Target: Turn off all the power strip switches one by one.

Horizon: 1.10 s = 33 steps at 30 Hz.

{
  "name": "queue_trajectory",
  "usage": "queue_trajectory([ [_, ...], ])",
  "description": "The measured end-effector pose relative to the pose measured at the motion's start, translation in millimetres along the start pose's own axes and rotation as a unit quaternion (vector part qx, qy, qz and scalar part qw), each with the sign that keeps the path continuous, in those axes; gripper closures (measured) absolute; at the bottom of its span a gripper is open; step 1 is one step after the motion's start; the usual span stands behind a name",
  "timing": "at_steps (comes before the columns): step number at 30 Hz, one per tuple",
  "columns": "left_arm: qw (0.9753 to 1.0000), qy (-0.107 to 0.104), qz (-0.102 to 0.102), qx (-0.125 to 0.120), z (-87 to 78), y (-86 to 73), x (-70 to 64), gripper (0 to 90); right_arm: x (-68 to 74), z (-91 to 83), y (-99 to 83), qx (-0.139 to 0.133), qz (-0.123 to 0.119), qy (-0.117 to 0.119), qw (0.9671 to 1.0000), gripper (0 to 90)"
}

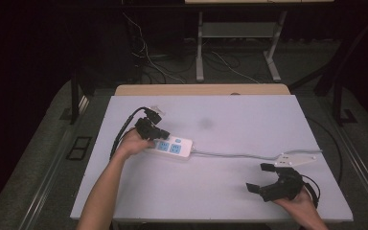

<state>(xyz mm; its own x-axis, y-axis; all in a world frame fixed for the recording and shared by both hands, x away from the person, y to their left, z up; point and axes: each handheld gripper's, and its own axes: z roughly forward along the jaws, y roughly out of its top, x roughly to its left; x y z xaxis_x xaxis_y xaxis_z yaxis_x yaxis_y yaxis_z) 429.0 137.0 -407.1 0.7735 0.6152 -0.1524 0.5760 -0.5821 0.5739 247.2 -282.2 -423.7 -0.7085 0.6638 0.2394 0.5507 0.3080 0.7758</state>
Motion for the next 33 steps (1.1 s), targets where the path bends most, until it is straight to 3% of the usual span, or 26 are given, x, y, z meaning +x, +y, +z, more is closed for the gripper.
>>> queue_trajectory([
  [1, 0.9999, -0.005, -0.009, -0.002, 0.0, -0.7, 1.4, 89.4, 0.0, -0.1, 0.0, -0.001, 0.0, 0.0, 1.0, 1.7],
  [4, 0.9999, -0.005, -0.012, -0.002, 0.2, -0.7, 1.4, 89.5, 0.3, -0.6, 0.1, -0.001, -0.002, -0.001, 1.0, 1.7],
  [7, 1.0, 0.007, 0.001, 0.006, 0.2, 1.3, -1.9, 89.6, 0.1, -0.8, -0.1, 0.0, -0.002, -0.001, 1.0, 1.7],
  [19, 0.9998, 0.015, -0.01, 0.007, 2.1, 2.0, -3.3, 89.8, -0.1, -5.3, 1.3, -0.014, -0.005, -0.007, 0.9999, 1.7],
  [29, 0.9996, 0.023, 0.003, 0.015, 1.3, 4.1, -5.7, 89.6, -0.3, -4.1, 1.2, -0.013, -0.002, -0.006, 0.9999, 1.7],
  [33, 0.9997, 0.015, -0.019, -0.008, -7.2, 5.6, -2.3, 89.5, -1.3, -4.9, 1.3, -0.015, -0.002, -0.005, 0.9999, 1.7],
])
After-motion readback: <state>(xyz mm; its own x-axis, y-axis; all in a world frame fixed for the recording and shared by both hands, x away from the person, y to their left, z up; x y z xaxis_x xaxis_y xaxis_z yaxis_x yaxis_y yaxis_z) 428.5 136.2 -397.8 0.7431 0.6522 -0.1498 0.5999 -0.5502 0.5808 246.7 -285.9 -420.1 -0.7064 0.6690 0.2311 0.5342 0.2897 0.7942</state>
